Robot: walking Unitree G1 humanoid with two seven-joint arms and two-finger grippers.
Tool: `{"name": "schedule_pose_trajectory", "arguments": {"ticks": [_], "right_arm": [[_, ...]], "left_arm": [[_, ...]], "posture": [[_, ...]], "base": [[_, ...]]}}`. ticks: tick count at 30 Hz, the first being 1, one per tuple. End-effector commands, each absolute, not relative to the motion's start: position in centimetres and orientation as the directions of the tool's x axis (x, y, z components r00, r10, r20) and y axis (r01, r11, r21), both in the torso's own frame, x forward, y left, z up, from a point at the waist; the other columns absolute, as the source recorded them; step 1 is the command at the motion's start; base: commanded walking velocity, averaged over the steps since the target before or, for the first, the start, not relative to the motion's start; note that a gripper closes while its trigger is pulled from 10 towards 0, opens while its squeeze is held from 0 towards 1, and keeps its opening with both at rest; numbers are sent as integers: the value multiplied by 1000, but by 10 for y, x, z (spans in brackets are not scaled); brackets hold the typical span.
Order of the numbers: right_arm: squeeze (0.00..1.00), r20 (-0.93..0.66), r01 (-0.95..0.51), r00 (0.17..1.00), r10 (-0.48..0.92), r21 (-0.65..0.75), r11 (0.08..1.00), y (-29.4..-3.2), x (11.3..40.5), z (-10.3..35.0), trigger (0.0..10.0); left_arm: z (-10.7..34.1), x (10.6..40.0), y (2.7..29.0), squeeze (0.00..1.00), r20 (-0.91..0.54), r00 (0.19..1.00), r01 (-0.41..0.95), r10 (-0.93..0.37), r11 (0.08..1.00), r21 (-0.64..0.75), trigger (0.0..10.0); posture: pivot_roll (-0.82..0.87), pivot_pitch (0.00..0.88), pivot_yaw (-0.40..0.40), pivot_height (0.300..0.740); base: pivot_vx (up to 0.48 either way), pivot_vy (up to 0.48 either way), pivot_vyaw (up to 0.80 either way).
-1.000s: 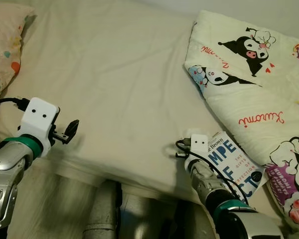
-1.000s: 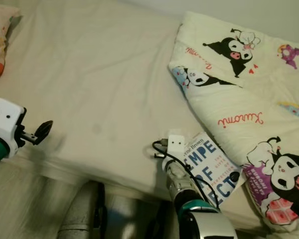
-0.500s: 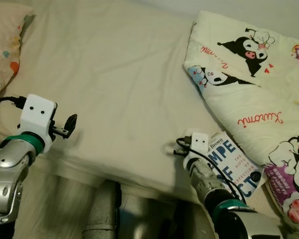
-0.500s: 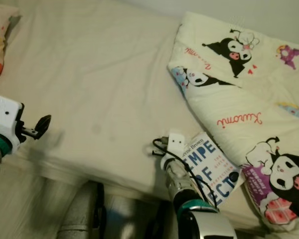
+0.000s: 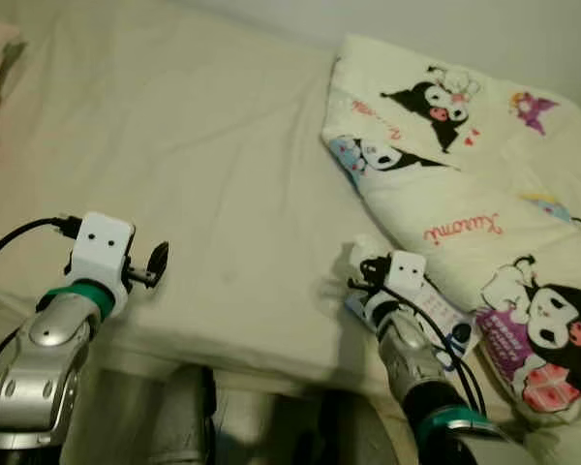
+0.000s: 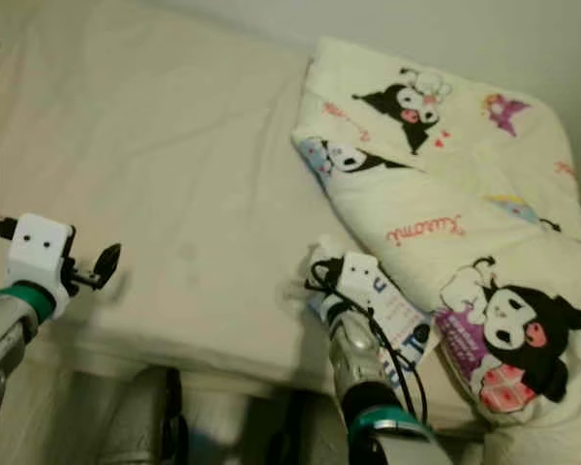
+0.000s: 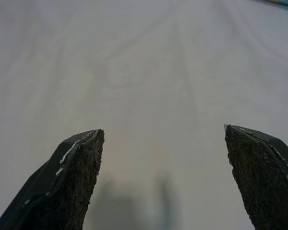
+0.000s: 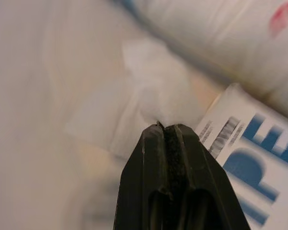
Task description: Clean up the room
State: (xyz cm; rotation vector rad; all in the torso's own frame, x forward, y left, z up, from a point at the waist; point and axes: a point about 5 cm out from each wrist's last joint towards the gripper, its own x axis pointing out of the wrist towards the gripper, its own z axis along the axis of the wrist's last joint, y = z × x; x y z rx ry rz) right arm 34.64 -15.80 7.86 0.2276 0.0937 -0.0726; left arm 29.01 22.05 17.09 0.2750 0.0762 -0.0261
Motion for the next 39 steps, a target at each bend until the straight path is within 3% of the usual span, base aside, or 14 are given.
{"name": "schedule_pose_trajectory", "arguments": {"ticks": [1, 7, 12, 25, 26, 28, 29, 39], "right_arm": [[0, -38, 66, 998, -59, 242, 968, -162, 342, 87, 0], [0, 126, -72, 991, 54, 148, 986, -155, 321, 108, 0], [0, 139, -49, 990, 29, 144, 988, -151, 303, 94, 0], [0, 113, -52, 993, 31, 185, 981, -146, 320, 117, 0], [0, 92, -41, 995, 25, 173, 984, -145, 322, 116, 9176], [0, 78, -32, 997, 19, 163, 986, -145, 324, 115, 9176], [0, 69, -33, 997, 21, 169, 985, -143, 326, 115, 10000], [0, 74, -33, 997, 18, 202, 979, -137, 322, 117, 10000]], "left_arm": [[153, 285, 213, 0, -122, 992, 58, -27, 962, 267, 10000], [136, 291, 195, 0, -125, 992, 66, -37, 968, 243, 10000], [122, 289, 182, 0, -132, 991, 62, -33, 972, 225, 10000], [133, 299, 168, 0, -10, 1000, -1, 2, 991, 133, 10000], [133, 299, 169, 0, -20, 1000, -5, 8, 994, 112, 10000], [132, 299, 169, 0, -27, 1000, -9, 11, 995, 97, 10000], [132, 299, 171, 0, -35, 999, -21, 24, 997, 70, 10000], [132, 303, 170, 0, -26, 998, -51, 52, 998, 42, 10000]], "posture": [[169, 57, -74, 617], [129, 30, -57, 617], [111, 0, -27, 617], [127, 0, -71, 617], [131, 0, -75, 617], [131, 0, -75, 617], [134, 0, -74, 617], [126, 0, -70, 617]], "base": [[0, 0, 0], [0, 0, 0], [0, 0, 0], [0, 0, 0], [0, 0, 0], [0, 0, 0], [0, 0, 0], [0, 0, 0]]}}
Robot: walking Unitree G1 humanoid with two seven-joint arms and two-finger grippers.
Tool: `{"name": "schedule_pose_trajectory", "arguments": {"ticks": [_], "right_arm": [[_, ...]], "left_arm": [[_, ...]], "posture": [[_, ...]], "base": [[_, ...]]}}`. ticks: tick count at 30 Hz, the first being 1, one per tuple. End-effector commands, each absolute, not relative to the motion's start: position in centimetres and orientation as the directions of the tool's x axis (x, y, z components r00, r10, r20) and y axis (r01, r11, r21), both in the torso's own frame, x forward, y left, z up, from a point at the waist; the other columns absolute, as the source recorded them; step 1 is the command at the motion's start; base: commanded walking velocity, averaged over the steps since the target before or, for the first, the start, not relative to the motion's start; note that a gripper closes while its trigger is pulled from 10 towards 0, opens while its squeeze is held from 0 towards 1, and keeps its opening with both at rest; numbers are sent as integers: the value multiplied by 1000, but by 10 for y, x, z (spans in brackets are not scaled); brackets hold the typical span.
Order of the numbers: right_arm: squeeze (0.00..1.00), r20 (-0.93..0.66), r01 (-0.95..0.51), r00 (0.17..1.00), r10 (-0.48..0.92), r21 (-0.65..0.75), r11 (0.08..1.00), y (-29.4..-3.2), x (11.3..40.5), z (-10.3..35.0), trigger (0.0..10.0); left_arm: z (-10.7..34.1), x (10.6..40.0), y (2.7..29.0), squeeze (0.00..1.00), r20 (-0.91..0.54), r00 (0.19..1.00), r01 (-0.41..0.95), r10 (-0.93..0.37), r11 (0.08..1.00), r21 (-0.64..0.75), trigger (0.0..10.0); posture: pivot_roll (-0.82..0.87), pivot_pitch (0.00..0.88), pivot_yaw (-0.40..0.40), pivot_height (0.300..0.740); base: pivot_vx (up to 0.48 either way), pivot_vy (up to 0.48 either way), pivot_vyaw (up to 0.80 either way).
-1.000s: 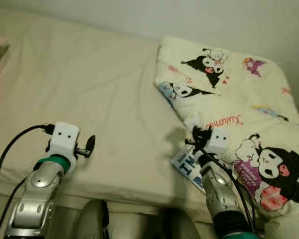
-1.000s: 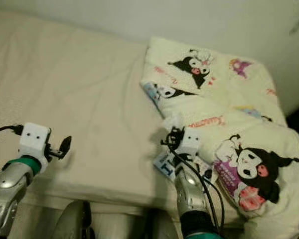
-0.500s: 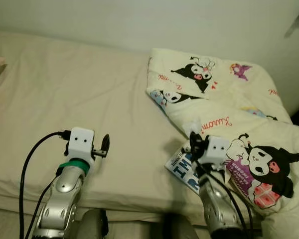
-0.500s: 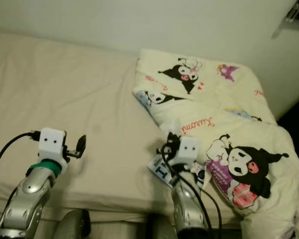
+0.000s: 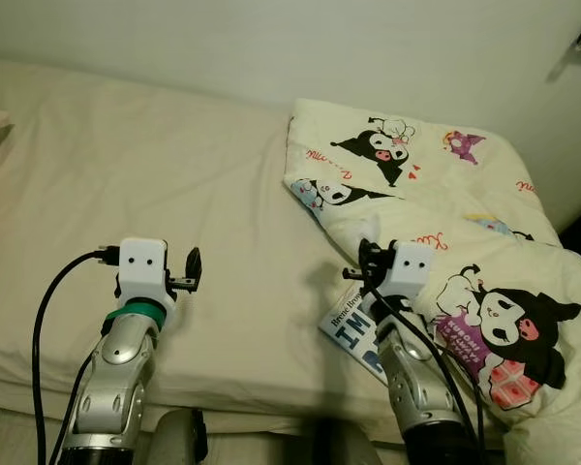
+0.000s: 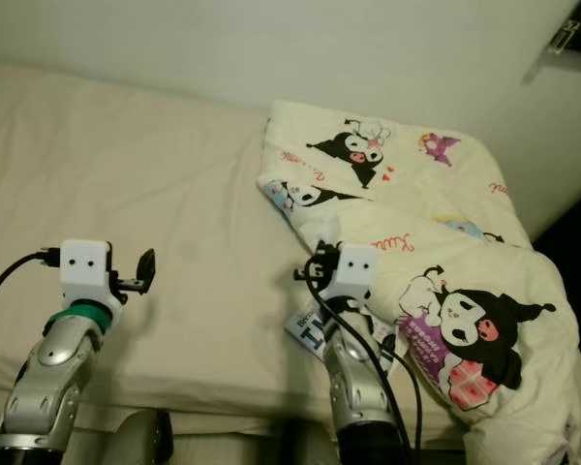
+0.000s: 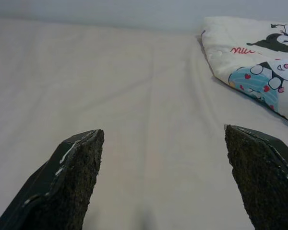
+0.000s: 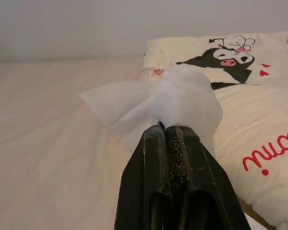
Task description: Clean up the room
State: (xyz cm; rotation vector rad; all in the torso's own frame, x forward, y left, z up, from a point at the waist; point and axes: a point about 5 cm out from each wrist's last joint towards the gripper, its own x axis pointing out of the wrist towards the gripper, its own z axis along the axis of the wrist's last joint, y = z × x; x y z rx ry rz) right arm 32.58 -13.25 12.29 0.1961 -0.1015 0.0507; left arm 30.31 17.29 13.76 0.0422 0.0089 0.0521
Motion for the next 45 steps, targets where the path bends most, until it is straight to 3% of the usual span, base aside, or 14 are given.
{"name": "schedule_pose_trajectory", "arguments": {"ticks": [1, 25, 33, 45], "right_arm": [[0, 74, -33, 997, 18, 202, 979, -137, 322, 117, 10000], [0, 64, -31, 998, 18, 220, 975, -130, 323, 118, 10000], [0, 66, -33, 998, 18, 228, 973, -127, 321, 118, 10000], [0, 51, -25, 999, 14, 221, 975, -128, 319, 115, 10000]], "left_arm": [[132, 303, 170, 0, -26, 998, -51, 52, 998, 42, 10000], [130, 307, 171, 0, -19, 999, -26, 29, 993, 116, 10000], [128, 306, 171, 0, -26, 999, -24, 27, 994, 107, 10000], [123, 302, 174, 0, -38, 999, -30, 35, 994, 108, 10000]], "posture": [[126, 0, -70, 617], [133, 0, -61, 692], [133, 0, -56, 737], [125, 0, -58, 740]], "base": [[0, 0, 0], [0, 0, 0], [0, 0, 0], [0, 0, 0]]}}
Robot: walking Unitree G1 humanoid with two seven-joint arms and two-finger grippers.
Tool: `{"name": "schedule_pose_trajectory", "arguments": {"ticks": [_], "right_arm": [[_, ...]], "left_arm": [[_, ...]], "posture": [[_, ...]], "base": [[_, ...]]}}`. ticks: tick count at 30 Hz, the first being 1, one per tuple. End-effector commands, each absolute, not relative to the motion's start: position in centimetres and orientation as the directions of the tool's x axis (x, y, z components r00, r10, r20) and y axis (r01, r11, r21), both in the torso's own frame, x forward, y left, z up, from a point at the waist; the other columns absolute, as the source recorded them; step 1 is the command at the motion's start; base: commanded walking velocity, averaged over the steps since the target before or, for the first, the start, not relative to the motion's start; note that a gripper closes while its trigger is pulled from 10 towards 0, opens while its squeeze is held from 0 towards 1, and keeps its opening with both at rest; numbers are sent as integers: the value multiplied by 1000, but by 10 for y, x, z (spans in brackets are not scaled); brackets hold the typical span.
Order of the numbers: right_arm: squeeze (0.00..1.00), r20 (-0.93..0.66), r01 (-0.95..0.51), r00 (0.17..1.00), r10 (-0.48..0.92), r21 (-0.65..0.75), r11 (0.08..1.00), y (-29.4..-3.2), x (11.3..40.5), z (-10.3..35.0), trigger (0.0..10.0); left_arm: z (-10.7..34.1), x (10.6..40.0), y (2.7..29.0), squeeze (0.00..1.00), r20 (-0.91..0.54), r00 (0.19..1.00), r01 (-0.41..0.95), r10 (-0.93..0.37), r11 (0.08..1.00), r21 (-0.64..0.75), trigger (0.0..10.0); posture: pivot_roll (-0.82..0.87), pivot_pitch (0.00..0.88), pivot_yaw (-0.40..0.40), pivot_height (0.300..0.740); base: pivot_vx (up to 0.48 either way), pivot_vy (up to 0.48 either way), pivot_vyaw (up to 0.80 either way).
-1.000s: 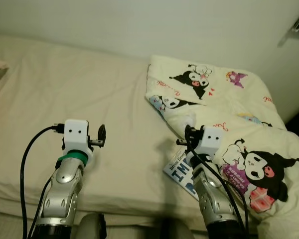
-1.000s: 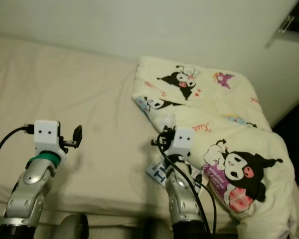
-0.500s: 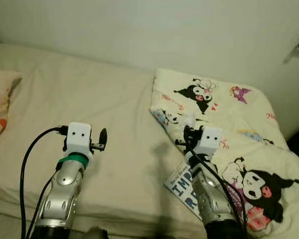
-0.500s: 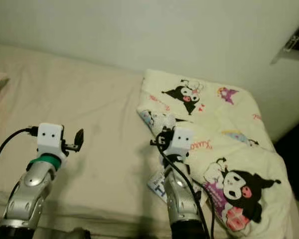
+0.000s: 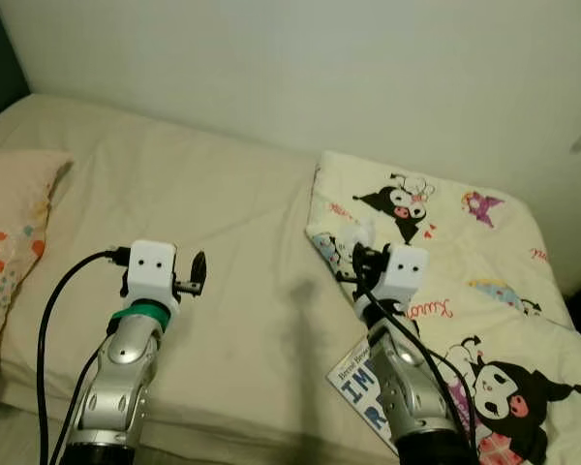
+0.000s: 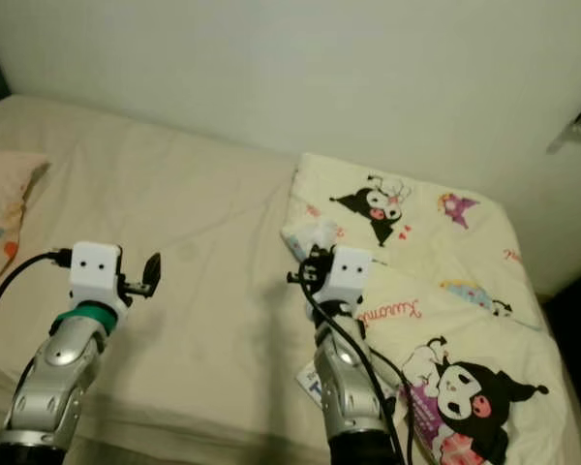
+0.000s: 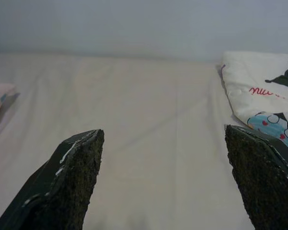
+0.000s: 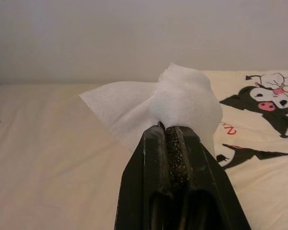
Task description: Clean up the room
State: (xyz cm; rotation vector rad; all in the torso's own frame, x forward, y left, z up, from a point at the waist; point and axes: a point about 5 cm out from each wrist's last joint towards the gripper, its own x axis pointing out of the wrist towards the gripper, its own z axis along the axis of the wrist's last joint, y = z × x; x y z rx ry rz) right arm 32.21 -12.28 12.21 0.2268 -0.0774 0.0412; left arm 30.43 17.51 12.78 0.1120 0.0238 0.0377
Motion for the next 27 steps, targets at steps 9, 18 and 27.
{"name": "schedule_pose_trajectory", "arguments": {"ticks": [9, 18, 27], "right_arm": [[0, 21, -23, 1000, 18, 220, 975, -127, 317, 111, 10000], [0, 8, -11, 1000, 9, 218, 976, -127, 316, 108, 10000], [0, -2, 1, 1000, -1, 217, 976, -130, 316, 107, 10000]], "left_arm": [[121, 299, 175, 0, -45, 998, -32, 37, 994, 104, 10000], [119, 298, 175, 0, -57, 998, -22, 28, 995, 101, 10000], [120, 300, 172, 0, -55, 998, -6, 11, 996, 91, 10000]], "posture": [[121, 0, -55, 740], [119, 0, -49, 740], [118, 0, -46, 740]], "base": [[0, 0, 0], [0, 0, 0], [0, 0, 0]]}}
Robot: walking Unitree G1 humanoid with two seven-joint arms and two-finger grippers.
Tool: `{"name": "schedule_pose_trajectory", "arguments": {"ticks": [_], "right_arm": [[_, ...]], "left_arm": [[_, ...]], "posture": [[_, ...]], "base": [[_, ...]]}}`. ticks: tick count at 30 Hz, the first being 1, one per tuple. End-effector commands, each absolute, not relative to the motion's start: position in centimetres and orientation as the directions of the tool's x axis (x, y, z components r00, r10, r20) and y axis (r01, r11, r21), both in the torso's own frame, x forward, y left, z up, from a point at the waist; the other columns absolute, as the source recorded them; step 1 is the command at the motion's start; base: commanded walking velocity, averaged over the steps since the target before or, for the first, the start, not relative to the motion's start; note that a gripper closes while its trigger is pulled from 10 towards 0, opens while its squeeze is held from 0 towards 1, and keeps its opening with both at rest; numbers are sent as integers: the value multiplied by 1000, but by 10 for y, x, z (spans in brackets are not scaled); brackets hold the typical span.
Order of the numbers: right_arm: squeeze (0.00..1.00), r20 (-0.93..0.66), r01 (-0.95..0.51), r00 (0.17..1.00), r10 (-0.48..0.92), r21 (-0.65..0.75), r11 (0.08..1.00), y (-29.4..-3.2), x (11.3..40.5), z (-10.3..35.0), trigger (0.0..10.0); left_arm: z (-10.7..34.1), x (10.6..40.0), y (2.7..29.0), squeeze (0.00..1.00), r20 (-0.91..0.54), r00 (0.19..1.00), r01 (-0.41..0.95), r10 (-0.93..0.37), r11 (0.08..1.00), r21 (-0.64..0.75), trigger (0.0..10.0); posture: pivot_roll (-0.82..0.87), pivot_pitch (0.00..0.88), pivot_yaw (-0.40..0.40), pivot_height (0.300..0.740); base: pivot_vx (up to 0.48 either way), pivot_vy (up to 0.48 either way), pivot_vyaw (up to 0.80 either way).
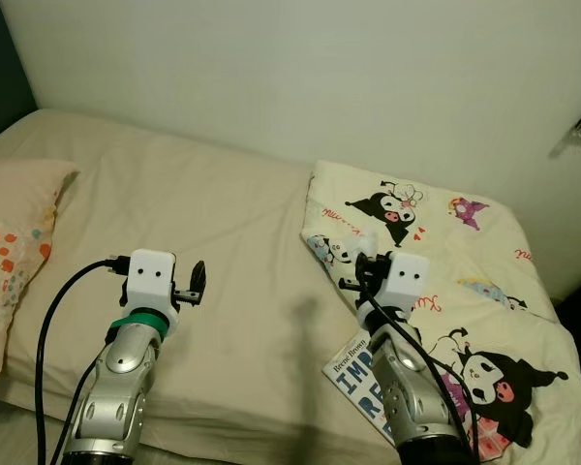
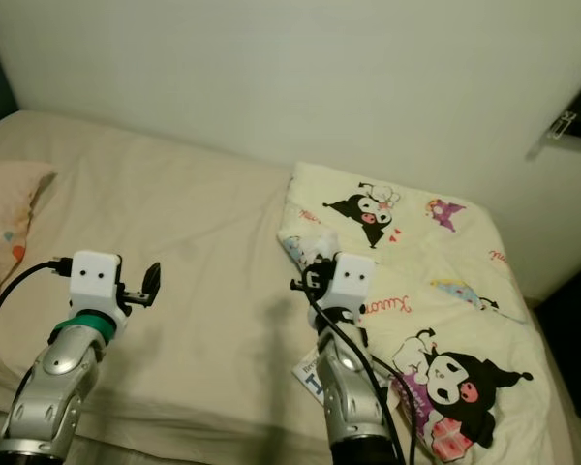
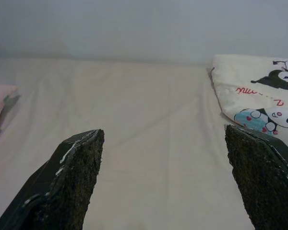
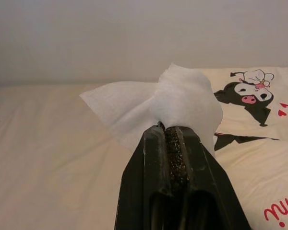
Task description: Clean up the room
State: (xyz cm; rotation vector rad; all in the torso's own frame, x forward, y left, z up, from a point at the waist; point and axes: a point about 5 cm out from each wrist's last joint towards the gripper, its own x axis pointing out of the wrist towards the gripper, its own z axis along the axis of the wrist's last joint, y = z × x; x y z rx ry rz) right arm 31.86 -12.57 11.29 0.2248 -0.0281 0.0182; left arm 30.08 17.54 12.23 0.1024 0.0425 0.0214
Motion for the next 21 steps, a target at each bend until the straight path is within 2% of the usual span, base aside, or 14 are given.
{"name": "schedule_pose_trajectory", "arguments": {"ticks": [1, 21], "right_arm": [[0, -3, 3, 1000, -3, 216, 976, -130, 316, 107, 10000], [0, -28, 1, 1000, 5, 204, 979, -128, 315, 102, 10000]], "left_arm": [[120, 300, 172, 0, -55, 998, -5, 10, 996, 91, 10000], [117, 297, 170, 0, -59, 998, 20, -15, 996, 89, 10000]], "posture": [[118, 0, -46, 740], [120, 0, -56, 740]], "base": [[0, 0, 0], [0, 0, 0]]}}
